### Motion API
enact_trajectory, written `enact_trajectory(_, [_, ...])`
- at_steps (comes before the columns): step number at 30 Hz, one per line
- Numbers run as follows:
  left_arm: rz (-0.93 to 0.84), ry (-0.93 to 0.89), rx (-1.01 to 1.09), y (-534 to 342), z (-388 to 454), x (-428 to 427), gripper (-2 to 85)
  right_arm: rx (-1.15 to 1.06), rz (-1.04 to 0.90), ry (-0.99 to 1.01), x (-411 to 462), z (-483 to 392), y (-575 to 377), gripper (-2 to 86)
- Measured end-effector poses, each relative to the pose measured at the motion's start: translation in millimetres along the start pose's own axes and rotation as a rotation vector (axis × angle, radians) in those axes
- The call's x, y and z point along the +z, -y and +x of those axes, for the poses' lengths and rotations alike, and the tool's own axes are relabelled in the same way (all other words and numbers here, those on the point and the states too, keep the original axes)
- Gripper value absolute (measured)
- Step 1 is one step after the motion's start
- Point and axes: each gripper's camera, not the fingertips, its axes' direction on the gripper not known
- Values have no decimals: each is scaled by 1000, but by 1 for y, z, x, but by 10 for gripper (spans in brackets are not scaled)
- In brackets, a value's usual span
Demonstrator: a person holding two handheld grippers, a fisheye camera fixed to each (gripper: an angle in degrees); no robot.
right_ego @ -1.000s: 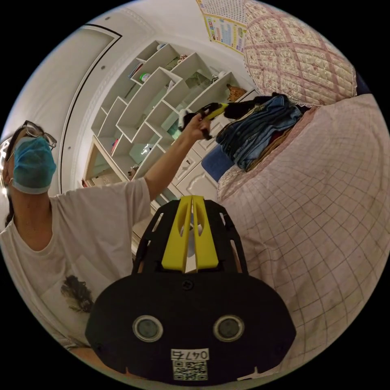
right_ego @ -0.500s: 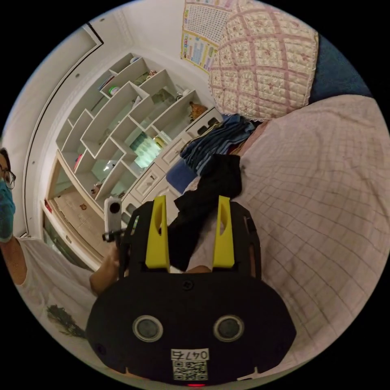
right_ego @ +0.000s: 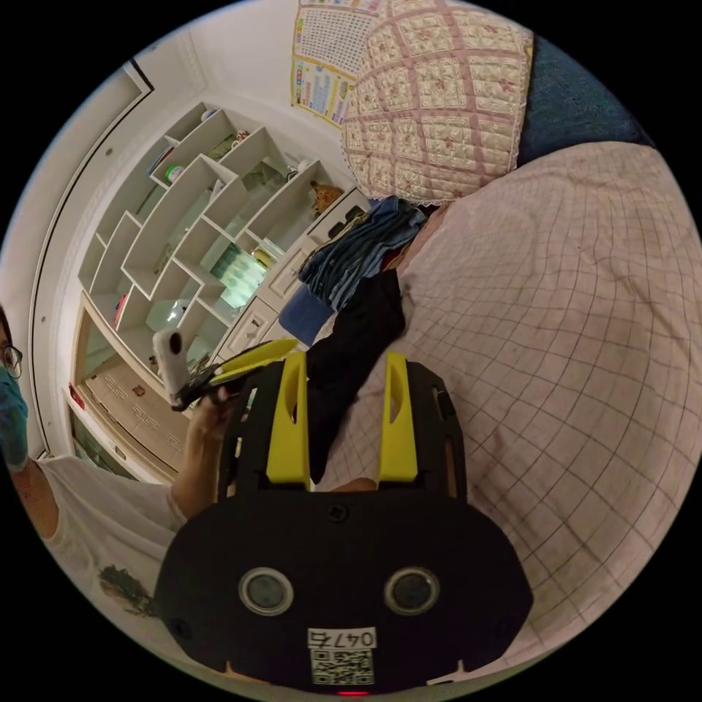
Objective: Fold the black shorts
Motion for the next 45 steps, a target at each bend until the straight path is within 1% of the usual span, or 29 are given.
enact_trajectory(3, [-189,106,23,-2,-6,53,118,15,16,20,-14,2,-9,112])
enact_trajectory(4, [-217,105,30,-10,-8,57,53,15,21,27,-19,2,-12,112])
enact_trajectory(5, [-203,85,34,-15,-9,52,21,14,22,30,-21,2,-14,112])
enact_trajectory(7, [-49,-85,26,-40,-16,7,5,3,29,35,-32,-2,-23,112])
enact_trajectory(8, [-4,-133,21,-47,-20,-7,3,-2,31,36,-34,-3,-25,112])
enact_trajectory(10, [160,-315,35,-78,-34,-67,-5,-27,32,48,-44,-9,-33,113])
enact_trajectory(13, [299,-473,60,-117,-52,-132,-8,-76,50,87,-61,-19,-44,117])
enact_trajectory(15, [360,-568,78,-139,-58,-164,-9,-121,49,133,-72,-29,-52,126])
enact_trajectory(18, [437,-710,116,-170,-63,-203,-9,-224,29,131,-88,-53,-68,166])
enact_trajectory(20, [473,-756,151,-186,-62,-223,-9,-257,-13,215,-95,-64,-77,187])
enact_trajectory(21, [493,-784,173,-196,-62,-233,-9,-281,-54,299,-98,-72,-85,188])
enact_trajectory(23, [521,-818,176,-210,-66,-243,-9,-358,-107,422,-104,-89,-101,172])
enact_trajectory(24, [534,-837,171,-218,-70,-247,-9,-424,-114,487,-112,-103,-114,147])
enact_trajectory(25, [540,-865,170,-225,-76,-248,-9,-464,-99,508,-122,-114,-127,114])
enact_trajectory(26, [541,-882,168,-229,-79,-247,-9,-473,-86,498,-127,-119,-133,103])
enact_trajectory(27, [540,-926,164,-235,-86,-245,-9,-471,-60,450,-138,-126,-142,82])
enact_trajectory(28, [541,-970,163,-240,-92,-241,-9,-463,-37,411,-150,-129,-149,39])
enact_trajectory(29, [541,-984,162,-242,-94,-239,-9,-471,-24,405,-157,-130,-152,17])
enact_trajectory(30, [543,-987,164,-246,-99,-236,-9,-486,-3,400,-174,-133,-154,10])
enact_trajectory(32, [547,-955,158,-245,-109,-229,-9,-521,27,300,-207,-143,-151,4])
enact_trajectory(34, [544,-864,175,-230,-120,-219,-9,-594,124,-12,-266,-173,-135,1])
enact_trajectory(35, [545,-827,193,-225,-121,-217,-9,-605,160,-101,-282,-183,-130,1])
enact_trajectory(37, [545,-687,309,-205,-116,-207,-8,-677,324,-387,-345,-231,-120,1])
enact_trajectory(38, [548,-651,337,-202,-113,-204,-7,-708,362,-433,-359,-245,-121,1])
enact_trajectory(40, [586,-555,413,-203,-105,-185,-5,-849,430,-585,-394,-298,-139,1])
enact_trajectory(41, [590,-549,425,-206,-104,-177,-4,-886,419,-618,-398,-309,-147,1])
enact_trajectory(42, [585,-558,434,-216,-103,-158,-3,-960,361,-677,-401,-328,-164,2])
enact_trajectory(44, [544,-575,456,-242,-104,-122,-2,-1040,217,-755,-394,-345,-197,3])
enact_trajectory(45, [495,-570,462,-264,-106,-93,0,-1076,99,-788,-384,-348,-222,4])
